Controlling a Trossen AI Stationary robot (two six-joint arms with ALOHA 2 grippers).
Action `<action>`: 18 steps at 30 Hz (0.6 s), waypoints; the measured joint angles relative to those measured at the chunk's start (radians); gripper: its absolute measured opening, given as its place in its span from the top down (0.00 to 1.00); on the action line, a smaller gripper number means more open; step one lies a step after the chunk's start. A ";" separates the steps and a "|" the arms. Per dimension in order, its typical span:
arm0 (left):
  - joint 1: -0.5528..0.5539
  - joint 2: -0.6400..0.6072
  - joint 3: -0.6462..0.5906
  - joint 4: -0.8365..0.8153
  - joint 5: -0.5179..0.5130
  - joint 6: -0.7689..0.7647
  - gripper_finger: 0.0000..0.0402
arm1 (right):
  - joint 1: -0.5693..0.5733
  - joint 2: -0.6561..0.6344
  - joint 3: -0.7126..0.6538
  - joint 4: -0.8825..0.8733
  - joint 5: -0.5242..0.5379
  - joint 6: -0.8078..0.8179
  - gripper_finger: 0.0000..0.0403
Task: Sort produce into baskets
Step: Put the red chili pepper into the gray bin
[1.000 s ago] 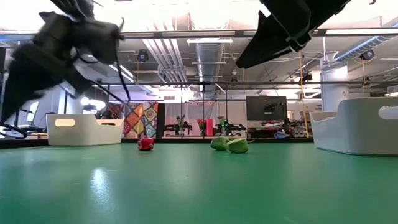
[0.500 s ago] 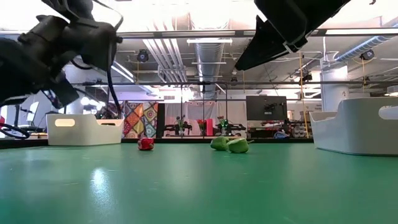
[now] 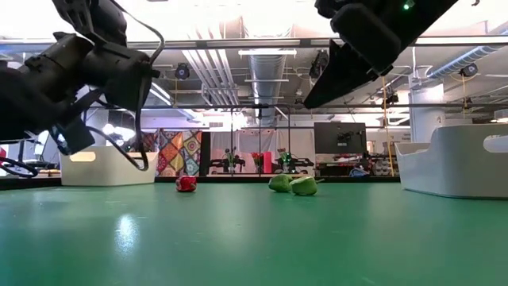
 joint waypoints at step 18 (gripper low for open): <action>-0.006 0.161 -0.003 0.009 0.048 0.122 0.54 | -0.016 0.000 -0.001 -0.003 -0.026 0.030 0.67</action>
